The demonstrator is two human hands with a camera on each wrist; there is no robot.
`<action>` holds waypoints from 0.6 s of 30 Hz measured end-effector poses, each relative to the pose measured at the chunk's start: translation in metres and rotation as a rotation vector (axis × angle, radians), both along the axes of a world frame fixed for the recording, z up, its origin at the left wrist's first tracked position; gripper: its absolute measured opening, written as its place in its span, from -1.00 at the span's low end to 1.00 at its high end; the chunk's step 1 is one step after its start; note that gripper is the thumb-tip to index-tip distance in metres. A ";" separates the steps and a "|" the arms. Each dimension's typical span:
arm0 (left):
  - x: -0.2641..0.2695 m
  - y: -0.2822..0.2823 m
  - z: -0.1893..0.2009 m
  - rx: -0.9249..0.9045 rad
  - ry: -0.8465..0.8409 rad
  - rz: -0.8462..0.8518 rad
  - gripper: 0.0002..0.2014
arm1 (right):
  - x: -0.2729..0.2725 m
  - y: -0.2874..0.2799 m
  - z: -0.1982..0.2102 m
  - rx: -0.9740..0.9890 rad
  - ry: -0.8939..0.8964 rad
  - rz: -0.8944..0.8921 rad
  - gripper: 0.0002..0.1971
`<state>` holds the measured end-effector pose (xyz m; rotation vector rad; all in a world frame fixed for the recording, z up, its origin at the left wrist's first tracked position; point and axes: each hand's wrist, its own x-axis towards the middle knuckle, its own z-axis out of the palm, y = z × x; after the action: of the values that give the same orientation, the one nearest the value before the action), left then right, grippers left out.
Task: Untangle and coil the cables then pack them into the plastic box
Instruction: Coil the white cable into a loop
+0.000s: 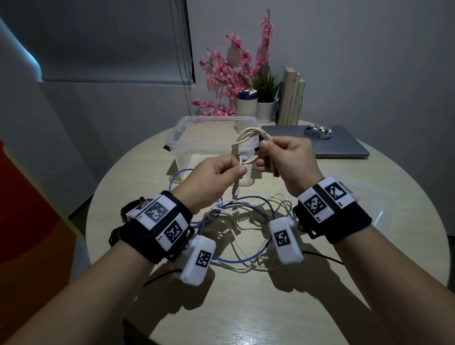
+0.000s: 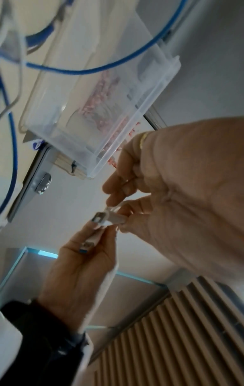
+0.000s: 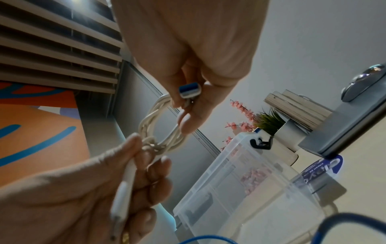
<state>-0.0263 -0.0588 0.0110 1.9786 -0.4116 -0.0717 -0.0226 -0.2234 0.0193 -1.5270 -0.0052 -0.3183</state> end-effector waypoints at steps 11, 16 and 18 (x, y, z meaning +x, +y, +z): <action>0.010 0.008 -0.004 0.136 -0.190 0.319 -0.87 | -0.005 0.009 0.001 0.090 0.013 0.146 -0.84; 0.003 0.000 -0.001 -0.387 0.118 0.163 -0.85 | -0.002 0.007 0.002 0.129 0.038 0.200 -0.88; 0.000 -0.004 0.000 -0.498 0.185 0.089 -0.91 | -0.002 0.006 0.002 0.114 0.036 0.197 -0.90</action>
<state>-0.0265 -0.0628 0.0105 1.4817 -0.1956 -0.0856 -0.0245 -0.2176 0.0217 -1.4063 -0.1065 -0.1315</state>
